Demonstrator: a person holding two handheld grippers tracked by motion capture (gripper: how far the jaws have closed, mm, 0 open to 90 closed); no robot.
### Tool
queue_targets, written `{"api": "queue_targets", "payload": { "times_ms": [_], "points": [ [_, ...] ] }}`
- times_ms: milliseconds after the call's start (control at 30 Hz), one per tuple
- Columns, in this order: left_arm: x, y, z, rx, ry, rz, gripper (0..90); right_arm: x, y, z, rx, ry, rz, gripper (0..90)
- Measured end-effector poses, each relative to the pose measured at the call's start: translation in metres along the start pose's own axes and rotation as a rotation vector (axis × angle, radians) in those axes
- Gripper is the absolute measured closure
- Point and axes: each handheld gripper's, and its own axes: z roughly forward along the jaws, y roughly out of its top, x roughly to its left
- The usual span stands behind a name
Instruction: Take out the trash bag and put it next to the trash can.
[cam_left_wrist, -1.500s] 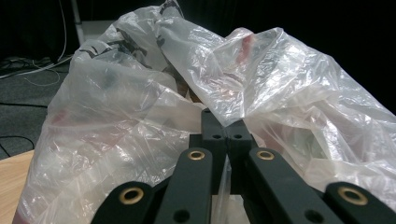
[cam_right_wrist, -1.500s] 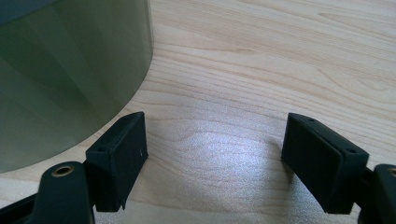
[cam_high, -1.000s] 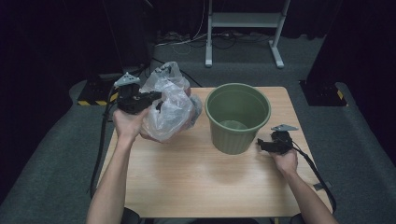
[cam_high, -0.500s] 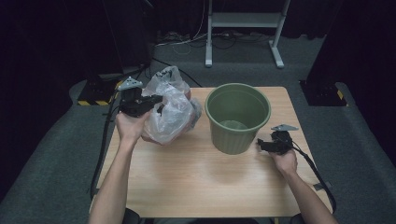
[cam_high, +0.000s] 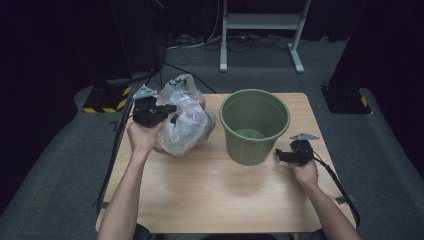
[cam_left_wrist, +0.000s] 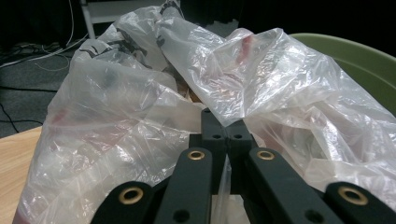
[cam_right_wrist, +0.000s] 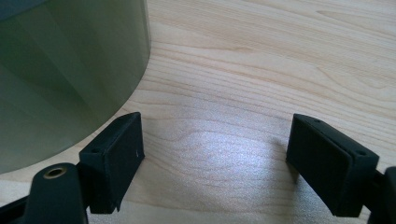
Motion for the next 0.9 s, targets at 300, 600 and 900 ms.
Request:
{"api": "queue_targets", "payload": {
  "times_ms": [300, 600, 900],
  "points": [
    [0.001, -0.007, 0.009, 0.016, 0.014, 0.003, 89.8, 0.000, 0.000, 0.000, 0.000, -0.001, -0.001, 18.7],
    [0.004, -0.016, 0.017, 0.016, 0.033, 0.007, 89.8, 0.000, 0.000, 0.000, 0.000, 0.000, 0.001, 18.6],
    [0.004, -0.024, 0.024, 0.029, 0.054, 0.028, 89.8, 0.000, 0.000, 0.000, 0.000, -0.001, 0.001, 18.6]
  ]
}}
